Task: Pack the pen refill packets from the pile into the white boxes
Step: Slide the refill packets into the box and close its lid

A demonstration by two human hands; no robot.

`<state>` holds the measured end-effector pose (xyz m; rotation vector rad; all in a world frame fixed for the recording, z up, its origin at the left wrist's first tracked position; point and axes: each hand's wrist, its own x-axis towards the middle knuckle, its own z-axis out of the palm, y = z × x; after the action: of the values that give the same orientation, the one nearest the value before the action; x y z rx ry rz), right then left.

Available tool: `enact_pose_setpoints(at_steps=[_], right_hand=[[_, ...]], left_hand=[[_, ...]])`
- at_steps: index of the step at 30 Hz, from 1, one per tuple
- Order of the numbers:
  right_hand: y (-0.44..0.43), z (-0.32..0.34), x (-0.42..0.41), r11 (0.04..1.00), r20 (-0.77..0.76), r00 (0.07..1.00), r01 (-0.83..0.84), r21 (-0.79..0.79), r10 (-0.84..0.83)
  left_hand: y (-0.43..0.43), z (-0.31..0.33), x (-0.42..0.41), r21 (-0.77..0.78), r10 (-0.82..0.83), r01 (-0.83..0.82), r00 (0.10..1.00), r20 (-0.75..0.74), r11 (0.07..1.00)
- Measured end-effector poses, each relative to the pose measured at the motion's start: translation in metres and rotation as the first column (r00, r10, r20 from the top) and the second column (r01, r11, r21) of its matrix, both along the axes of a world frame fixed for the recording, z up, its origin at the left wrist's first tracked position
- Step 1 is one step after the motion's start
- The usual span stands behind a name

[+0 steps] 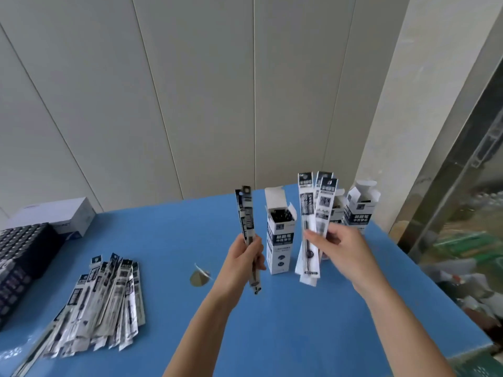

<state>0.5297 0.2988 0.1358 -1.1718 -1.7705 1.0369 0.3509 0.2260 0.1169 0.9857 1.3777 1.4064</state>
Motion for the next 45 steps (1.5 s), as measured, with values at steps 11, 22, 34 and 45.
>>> enact_pose_setpoints(at_steps=[11,22,34,45], right_hand=[[0.062,0.042,-0.031,0.963,-0.004,1.000,0.012,0.270,-0.012],[0.088,0.038,-0.044,0.908,0.015,0.998,-0.068,0.413,0.068],[0.094,0.026,-0.041,0.863,0.076,0.977,-0.212,0.458,0.200],[0.101,0.026,-0.046,0.816,0.199,0.950,-0.308,0.490,0.239]], left_hand=[[0.064,0.011,-0.002,0.029,0.186,-0.184,0.970,-0.158,0.983],[0.086,0.003,0.009,-0.061,0.220,-0.230,0.966,-0.138,0.971],[0.071,-0.004,0.015,0.018,0.155,-0.154,0.986,-0.069,0.988],[0.070,-0.002,0.018,0.018,0.146,-0.145,0.986,-0.078,0.989]])
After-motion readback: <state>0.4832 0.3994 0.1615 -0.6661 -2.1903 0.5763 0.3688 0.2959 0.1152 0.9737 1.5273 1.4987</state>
